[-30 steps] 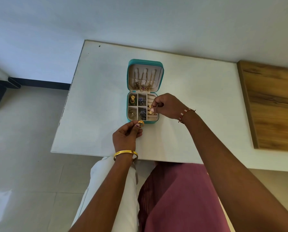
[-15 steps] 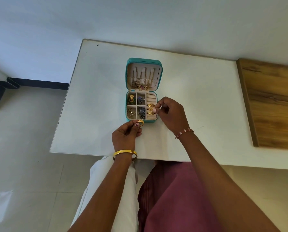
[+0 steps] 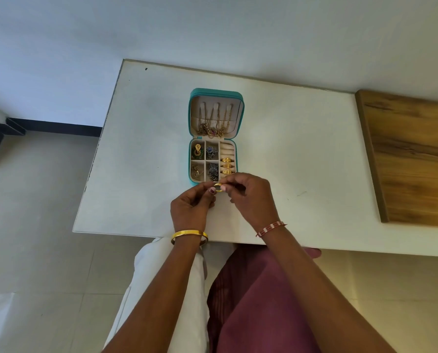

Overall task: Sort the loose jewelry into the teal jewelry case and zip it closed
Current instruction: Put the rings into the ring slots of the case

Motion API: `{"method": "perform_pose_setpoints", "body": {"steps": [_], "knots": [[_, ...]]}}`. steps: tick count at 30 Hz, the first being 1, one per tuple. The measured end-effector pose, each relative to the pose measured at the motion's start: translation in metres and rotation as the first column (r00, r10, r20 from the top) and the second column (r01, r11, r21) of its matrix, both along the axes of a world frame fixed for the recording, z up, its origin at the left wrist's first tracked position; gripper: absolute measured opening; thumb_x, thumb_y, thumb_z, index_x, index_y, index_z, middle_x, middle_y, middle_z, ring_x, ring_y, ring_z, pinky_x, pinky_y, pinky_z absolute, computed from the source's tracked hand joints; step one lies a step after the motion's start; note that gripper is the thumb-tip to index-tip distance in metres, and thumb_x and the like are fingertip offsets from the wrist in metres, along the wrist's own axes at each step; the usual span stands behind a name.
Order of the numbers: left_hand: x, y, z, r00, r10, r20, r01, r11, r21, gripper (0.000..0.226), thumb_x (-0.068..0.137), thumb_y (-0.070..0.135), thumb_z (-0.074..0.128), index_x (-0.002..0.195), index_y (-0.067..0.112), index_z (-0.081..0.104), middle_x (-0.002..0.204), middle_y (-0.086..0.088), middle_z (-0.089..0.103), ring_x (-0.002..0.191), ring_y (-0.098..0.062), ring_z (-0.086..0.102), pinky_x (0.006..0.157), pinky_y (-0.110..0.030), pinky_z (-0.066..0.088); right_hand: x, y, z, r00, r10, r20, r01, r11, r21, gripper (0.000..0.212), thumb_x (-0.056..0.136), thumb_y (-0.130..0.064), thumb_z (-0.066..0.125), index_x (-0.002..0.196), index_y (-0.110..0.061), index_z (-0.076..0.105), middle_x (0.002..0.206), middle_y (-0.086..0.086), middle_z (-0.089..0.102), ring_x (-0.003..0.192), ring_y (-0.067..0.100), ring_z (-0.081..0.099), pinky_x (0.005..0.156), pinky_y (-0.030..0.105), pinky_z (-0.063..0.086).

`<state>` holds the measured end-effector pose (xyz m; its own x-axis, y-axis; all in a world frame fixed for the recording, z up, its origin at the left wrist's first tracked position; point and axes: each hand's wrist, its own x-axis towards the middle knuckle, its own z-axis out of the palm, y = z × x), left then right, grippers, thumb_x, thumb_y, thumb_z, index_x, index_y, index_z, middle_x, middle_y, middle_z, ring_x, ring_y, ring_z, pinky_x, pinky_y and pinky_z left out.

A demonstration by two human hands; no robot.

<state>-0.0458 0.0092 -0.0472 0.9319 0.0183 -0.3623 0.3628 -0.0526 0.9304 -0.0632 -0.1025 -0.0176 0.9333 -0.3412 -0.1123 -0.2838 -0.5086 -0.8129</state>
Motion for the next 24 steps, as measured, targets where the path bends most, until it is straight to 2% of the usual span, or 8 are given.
{"method": "perform_pose_setpoints", "body": {"steps": [2,4,7,11,13,16,18,24], "knots": [[0.001,-0.001,0.001,0.998,0.054,-0.029,-0.056,0.997,-0.054,0.024,0.08,0.008,0.064,0.104,0.014,0.064,0.081,-0.003,0.066,0.058,-0.004,0.062,0.06,-0.011,0.053,0.003,-0.007,0.002,0.999,-0.014,0.047,0.017,0.997,-0.071,0.015,0.081,-0.006,0.065,0.095,-0.004,0.071,0.096,0.012,0.071,0.083,0.015,0.063,0.08,0.028,0.053],[0.002,-0.001,0.0,0.995,0.087,-0.053,-0.09,0.994,-0.068,0.023,0.083,0.01,0.061,0.105,0.008,0.064,0.077,-0.003,0.065,0.054,-0.001,0.063,0.058,-0.011,0.053,0.007,-0.015,0.003,0.997,-0.005,0.078,0.02,0.983,-0.182,0.015,0.082,-0.005,0.064,0.096,-0.003,0.07,0.096,0.013,0.07,0.086,0.02,0.064,0.079,0.025,0.05],[0.002,-0.002,-0.002,0.993,0.102,-0.06,-0.106,0.992,-0.071,0.019,0.086,0.011,0.058,0.102,0.005,0.064,0.076,-0.001,0.065,0.054,0.0,0.063,0.057,-0.013,0.054,0.013,-0.02,0.002,0.994,0.066,0.087,-0.035,0.947,-0.319,0.016,0.084,-0.005,0.061,0.098,0.0,0.068,0.095,0.017,0.069,0.088,0.027,0.063,0.078,0.029,0.048],[0.002,-0.002,-0.001,0.994,0.098,-0.041,-0.101,0.992,-0.072,0.014,0.087,0.011,0.056,0.098,0.006,0.063,0.073,0.0,0.064,0.054,0.001,0.063,0.055,-0.012,0.053,0.015,-0.019,-0.003,0.971,0.24,-0.001,-0.208,0.841,-0.499,0.017,0.086,-0.005,0.058,0.098,0.002,0.067,0.094,0.02,0.067,0.089,0.032,0.059,0.075,0.036,0.048],[0.002,-0.002,-0.002,0.995,0.093,-0.039,-0.096,0.993,-0.066,0.013,0.088,0.011,0.055,0.097,0.007,0.063,0.073,-0.001,0.064,0.054,0.001,0.063,0.056,-0.012,0.053,0.015,-0.017,-0.004,0.957,0.29,-0.023,-0.251,0.781,-0.572,0.013,0.08,0.0,0.064,0.093,0.003,0.068,0.088,0.021,0.067,0.083,0.034,0.06,0.067,0.036,0.051],[0.002,-0.001,-0.002,0.994,0.095,-0.045,-0.098,0.992,-0.074,0.012,0.088,0.01,0.055,0.096,0.007,0.063,0.072,-0.002,0.064,0.055,0.0,0.063,0.057,-0.013,0.054,0.016,-0.014,-0.007,0.951,0.308,-0.008,-0.239,0.719,-0.652,0.021,0.061,0.005,0.079,0.08,0.0,0.069,0.074,0.016,0.068,0.068,0.03,0.063,0.053,0.03,0.052],[0.002,-0.002,-0.002,0.995,0.093,-0.043,-0.096,0.993,-0.068,0.014,0.087,0.011,0.055,0.097,0.006,0.063,0.073,0.0,0.065,0.056,0.0,0.063,0.058,-0.014,0.054,0.016,-0.012,-0.008,0.945,0.328,-0.016,-0.25,0.687,-0.683,0.029,0.052,0.003,0.084,0.077,-0.003,0.07,0.072,0.013,0.068,0.065,0.026,0.064,0.049,0.025,0.052],[0.001,-0.002,-0.002,0.995,0.089,-0.043,-0.092,0.994,-0.066,0.013,0.087,0.011,0.055,0.098,0.006,0.063,0.075,-0.002,0.064,0.056,0.001,0.063,0.057,-0.014,0.054,0.017,-0.009,-0.007,0.937,0.347,-0.038,-0.266,0.637,-0.723,0.033,0.045,0.003,0.087,0.074,-0.003,0.071,0.069,0.013,0.067,0.062,0.025,0.064,0.046,0.024,0.051]]}}
